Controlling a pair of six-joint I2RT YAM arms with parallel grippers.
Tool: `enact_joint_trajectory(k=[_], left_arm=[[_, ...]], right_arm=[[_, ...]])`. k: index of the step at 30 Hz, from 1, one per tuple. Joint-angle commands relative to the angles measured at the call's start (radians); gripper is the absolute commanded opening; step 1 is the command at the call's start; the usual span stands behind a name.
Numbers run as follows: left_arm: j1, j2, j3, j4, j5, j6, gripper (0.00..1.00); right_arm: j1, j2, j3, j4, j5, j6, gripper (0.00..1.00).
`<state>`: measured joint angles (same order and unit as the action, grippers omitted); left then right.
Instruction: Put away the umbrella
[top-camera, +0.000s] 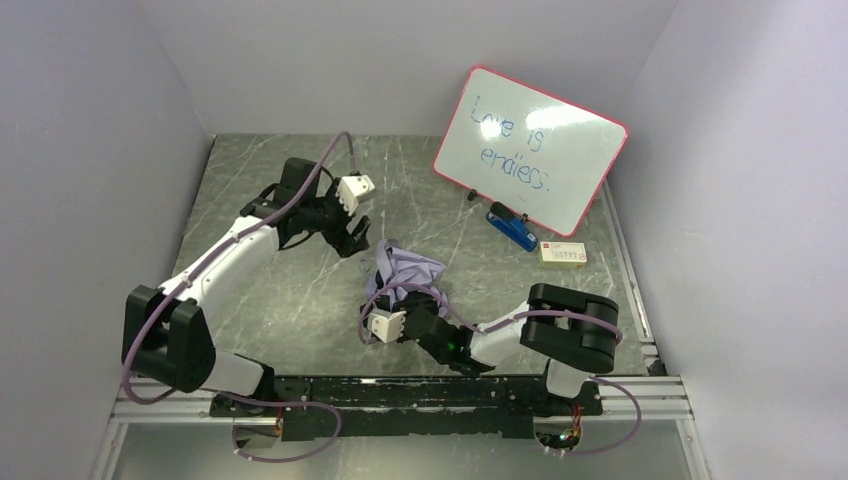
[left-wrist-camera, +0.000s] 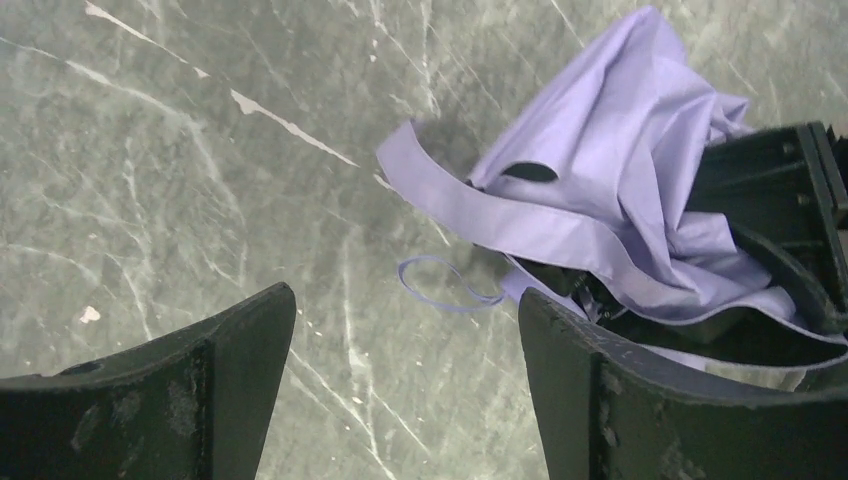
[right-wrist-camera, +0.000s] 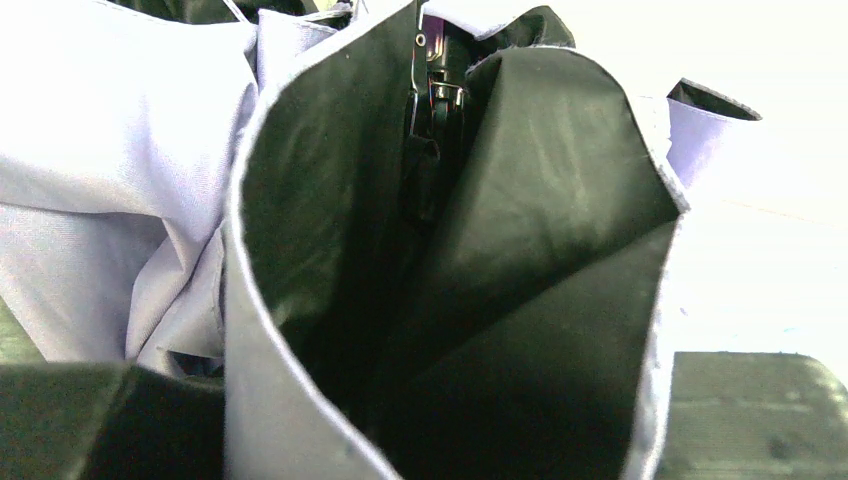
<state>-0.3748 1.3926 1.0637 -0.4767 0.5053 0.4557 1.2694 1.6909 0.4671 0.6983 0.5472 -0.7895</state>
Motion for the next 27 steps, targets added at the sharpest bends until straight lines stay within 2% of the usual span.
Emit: enact_joint_trajectory(k=[1,6,12,20,23,27], left_arm=[[0.005,0.071,0.100,0.019,0.033,-0.071,0.87],[0.005,0.235,0.235,-0.051,0.094,-0.126,0.87],[0.005,0.342,0.267,-0.058,0.083,-0.151,0.89],[-0.002,0.432,0.312,-0.101,0.163,-0.132,0.86],[-0.004,0.442,0.308,-0.114,0.189,-0.117,0.84],[-0.010,0.456,0.302,-0.128,0.212,-0.104,0.73]], right_arm=[[0.005,0.026,-0.025,-0.084,-0.017,0.034,0.22],[0.006,0.023,-0.022,-0.089,-0.012,0.035,0.22],[0.007,0.031,-0.013,-0.092,-0.013,0.032,0.22],[0.009,0.037,-0.010,-0.089,-0.010,0.030,0.21],[0.009,0.034,-0.014,-0.089,-0.008,0.030,0.21],[0.010,0.033,-0.019,-0.086,-0.003,0.032,0.21]])
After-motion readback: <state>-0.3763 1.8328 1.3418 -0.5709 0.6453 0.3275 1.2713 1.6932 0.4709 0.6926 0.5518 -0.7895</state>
